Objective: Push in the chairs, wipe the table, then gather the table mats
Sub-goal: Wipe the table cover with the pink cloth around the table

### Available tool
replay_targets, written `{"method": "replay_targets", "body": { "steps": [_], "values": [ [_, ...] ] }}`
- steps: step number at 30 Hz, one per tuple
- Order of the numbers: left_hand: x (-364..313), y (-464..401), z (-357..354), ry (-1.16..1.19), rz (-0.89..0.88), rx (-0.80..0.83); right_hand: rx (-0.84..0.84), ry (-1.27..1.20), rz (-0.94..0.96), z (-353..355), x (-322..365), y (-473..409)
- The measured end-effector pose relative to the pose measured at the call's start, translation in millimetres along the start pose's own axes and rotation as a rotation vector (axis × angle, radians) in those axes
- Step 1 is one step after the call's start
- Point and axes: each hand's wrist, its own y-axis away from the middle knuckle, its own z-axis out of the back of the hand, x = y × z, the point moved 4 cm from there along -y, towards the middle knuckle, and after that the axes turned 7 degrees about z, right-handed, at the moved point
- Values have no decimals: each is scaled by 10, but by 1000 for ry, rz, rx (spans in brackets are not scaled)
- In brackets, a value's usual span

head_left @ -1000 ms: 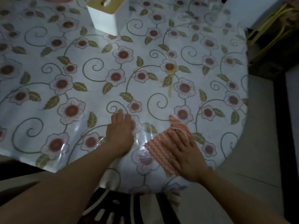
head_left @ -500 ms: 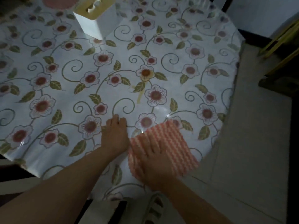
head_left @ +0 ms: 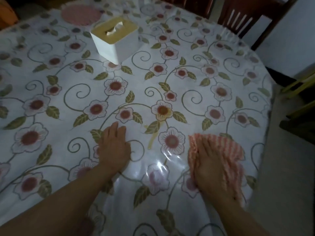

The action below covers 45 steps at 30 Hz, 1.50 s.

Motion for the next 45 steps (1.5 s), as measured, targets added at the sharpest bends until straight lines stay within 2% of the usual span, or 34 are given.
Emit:
{"method": "replay_targets", "body": {
  "steps": [4, 9, 11, 12, 13, 15, 17, 19, 21, 24, 27, 29, 34, 36, 39, 43, 45],
  "values": [
    [19, -143, -45, 40, -3, -31, -198, -362, -66, 18, 83, -241],
    [-19, -265, -37, 69, -5, -56, -259, -599, -282, 246, 336, -811],
    [-37, -301, -24, 81, -7, -63, -243, -764, -212, 287, 506, -1087],
    [-39, -310, -22, 75, -10, -70, -195, -763, -83, 292, 631, -1214],
    [-34, -313, -26, 66, -16, -79, -131, -660, 79, 259, 736, -1337],
    [-13, -308, -38, 68, -34, -88, 66, -289, 342, 8, 801, -1550],
    [25, -314, -58, 86, -36, -103, 180, 63, 443, -259, 742, -1728],
    [35, -312, -68, 90, -27, -121, 198, 214, 437, -357, 723, -1801],
    [24, -305, -79, 86, 2, -118, 197, 230, 521, -363, 809, -1733],
    [3, -300, -82, 147, 47, -100, 182, 223, 854, -363, 986, -1341],
    [-47, -275, -48, 213, 115, -120, 293, 123, 1102, -376, 1015, -916],
    [-99, -208, -18, 171, 133, -154, 325, 100, 1063, -341, 925, -1102],
    [-71, -35, -49, 139, 137, -182, 192, 221, 554, -256, 582, -2172],
    [-18, 20, -74, 150, 147, -187, 169, 213, 544, -281, 648, -2156],
    [38, 123, -100, 204, 202, -166, 184, 183, 824, -315, 1001, -1491],
    [73, 339, -95, 188, 252, -172, 418, 136, 1248, -425, 1282, -212],
    [106, 432, -93, 182, 240, -165, 491, 122, 1379, -427, 1214, 21]
  ]
}}
